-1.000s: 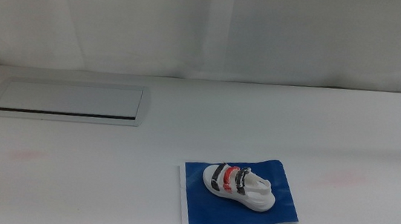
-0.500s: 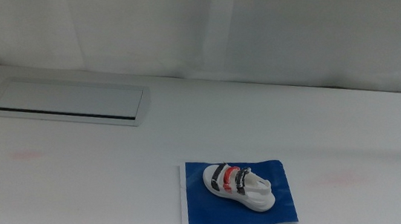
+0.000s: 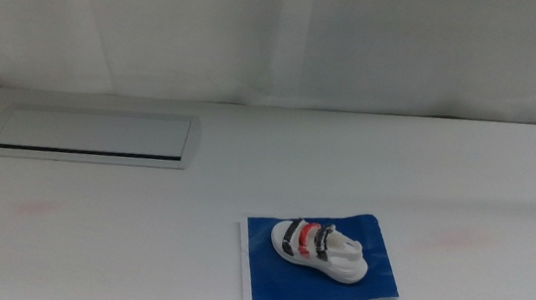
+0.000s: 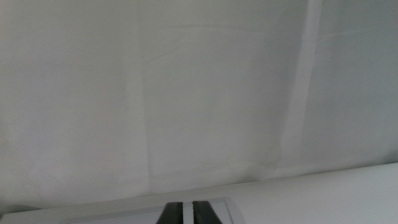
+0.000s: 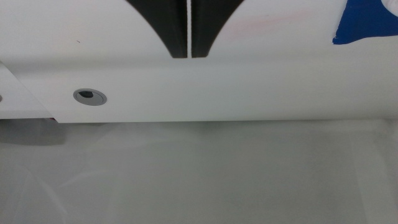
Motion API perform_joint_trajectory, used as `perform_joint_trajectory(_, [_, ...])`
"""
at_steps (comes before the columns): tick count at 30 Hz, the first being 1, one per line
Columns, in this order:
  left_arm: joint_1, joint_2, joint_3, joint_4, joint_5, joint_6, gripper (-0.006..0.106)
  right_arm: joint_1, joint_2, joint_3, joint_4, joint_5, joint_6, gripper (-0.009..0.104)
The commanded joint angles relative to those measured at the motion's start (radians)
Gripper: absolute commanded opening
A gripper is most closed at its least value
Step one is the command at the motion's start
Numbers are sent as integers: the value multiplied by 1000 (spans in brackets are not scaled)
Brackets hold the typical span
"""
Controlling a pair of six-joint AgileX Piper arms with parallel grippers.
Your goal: Use one arm to grab the shoe from the table and place it on the mat.
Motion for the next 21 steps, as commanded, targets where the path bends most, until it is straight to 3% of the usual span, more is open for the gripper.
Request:
perform_joint_trajectory(1, [4,-82,74,-12,-50,-40,-3,-8,-5,7,-3,-15,-7,-3])
perform_joint_trajectory(16, [29,-382,418,-12,-121,-117,-3,-8,-5,7,-3,-15,-7,-3])
perform_joint_trajectory(21, [61,-412,436,-9,-84,-117,-3,-8,-5,7,-3,-15,-7,-3])
